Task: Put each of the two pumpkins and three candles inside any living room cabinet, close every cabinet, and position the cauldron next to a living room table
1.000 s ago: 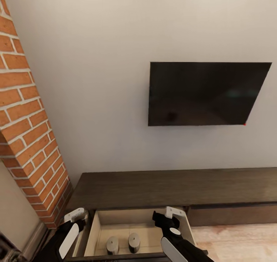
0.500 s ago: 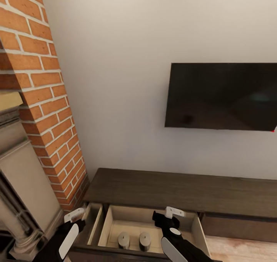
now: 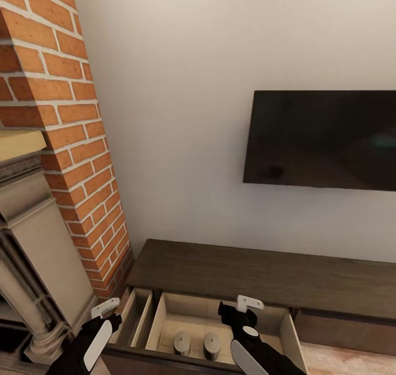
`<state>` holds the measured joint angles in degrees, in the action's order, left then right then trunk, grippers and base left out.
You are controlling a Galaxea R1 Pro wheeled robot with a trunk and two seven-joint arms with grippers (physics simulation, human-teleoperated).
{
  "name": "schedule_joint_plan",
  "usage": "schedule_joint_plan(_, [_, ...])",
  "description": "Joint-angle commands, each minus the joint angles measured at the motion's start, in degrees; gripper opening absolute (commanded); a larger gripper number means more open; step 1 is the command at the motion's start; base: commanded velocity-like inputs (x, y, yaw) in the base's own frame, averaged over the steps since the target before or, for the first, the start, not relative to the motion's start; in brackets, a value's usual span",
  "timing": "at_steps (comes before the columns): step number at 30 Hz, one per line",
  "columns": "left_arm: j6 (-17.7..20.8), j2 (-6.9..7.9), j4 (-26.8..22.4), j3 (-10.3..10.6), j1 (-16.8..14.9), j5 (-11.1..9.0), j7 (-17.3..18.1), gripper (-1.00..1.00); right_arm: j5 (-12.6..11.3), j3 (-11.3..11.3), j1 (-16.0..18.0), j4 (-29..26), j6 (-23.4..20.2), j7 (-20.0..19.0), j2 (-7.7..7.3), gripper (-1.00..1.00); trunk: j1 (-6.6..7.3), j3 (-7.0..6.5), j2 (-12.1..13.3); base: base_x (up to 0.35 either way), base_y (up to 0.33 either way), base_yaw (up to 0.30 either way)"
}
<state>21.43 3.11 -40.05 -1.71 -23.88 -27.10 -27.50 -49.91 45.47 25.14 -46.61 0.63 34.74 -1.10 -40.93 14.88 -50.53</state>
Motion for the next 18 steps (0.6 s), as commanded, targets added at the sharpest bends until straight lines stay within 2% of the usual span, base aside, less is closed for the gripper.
schedule_joint_plan(1, [0.19, -0.01, -0.12, 0.04, -0.02, -0.54, -0.35, 1.00, -0.37, 0.32, 0.09, -0.09, 0.07, 0.41, -0.11, 1.00, -0.01, 0.08, -0.06, 0.000, 0.000, 0.000])
schedule_joint_plan(9, [0.19, -0.03, 1.14, 0.08, -0.02, -0.47, -0.36, 1.00, -0.37, 0.32, 0.09, -0.06, 0.21, 0.42, -0.30, 1.00, -0.01, 0.08, -0.06, -0.020, 0.000, 0.027])
schedule_joint_plan(18, [0.19, 0.02, 1.46, 0.10, -0.02, -0.49, -0.35, 1.00, -0.36, 0.32, 0.09, -0.06, 0.25, 0.42, -0.22, 1.00, -0.01, 0.08, -0.06, -0.119, 0.000, 0.261])
